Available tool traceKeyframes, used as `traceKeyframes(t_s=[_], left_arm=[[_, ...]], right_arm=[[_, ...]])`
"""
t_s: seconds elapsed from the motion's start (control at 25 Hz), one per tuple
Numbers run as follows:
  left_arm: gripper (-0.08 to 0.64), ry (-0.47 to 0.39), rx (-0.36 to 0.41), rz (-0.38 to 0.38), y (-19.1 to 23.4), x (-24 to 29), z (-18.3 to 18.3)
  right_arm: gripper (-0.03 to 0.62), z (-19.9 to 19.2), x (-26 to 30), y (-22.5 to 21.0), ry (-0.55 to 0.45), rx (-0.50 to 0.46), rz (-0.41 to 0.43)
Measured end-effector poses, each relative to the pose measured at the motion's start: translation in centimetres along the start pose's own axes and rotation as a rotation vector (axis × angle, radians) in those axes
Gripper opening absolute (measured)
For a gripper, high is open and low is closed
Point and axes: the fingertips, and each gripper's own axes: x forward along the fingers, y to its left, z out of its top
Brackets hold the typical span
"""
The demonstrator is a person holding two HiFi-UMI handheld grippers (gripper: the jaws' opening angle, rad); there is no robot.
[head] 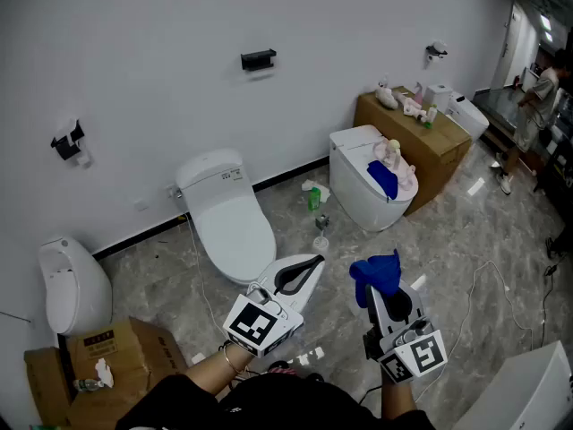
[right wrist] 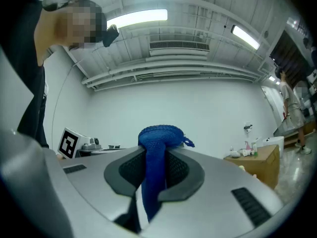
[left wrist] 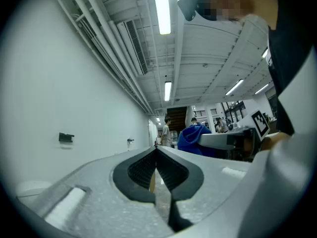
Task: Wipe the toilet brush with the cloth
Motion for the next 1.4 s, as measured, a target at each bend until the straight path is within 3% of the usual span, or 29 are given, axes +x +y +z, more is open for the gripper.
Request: traceKeyframes(t_s=[0.52,1.4], left_arm=[[0.006,0.008,0.007,-0.026,-1.4,-0.4,-0.1],[0.006,0.003,0.011,0.061,-7.6,0.5,0.2]], right_arm=[[0.066,-0.1,-1.0,-0.6,-0.02,0.013,-0.042],[0.066,0.5,-7.1,-3.2,-0.05,0.082,0.063]])
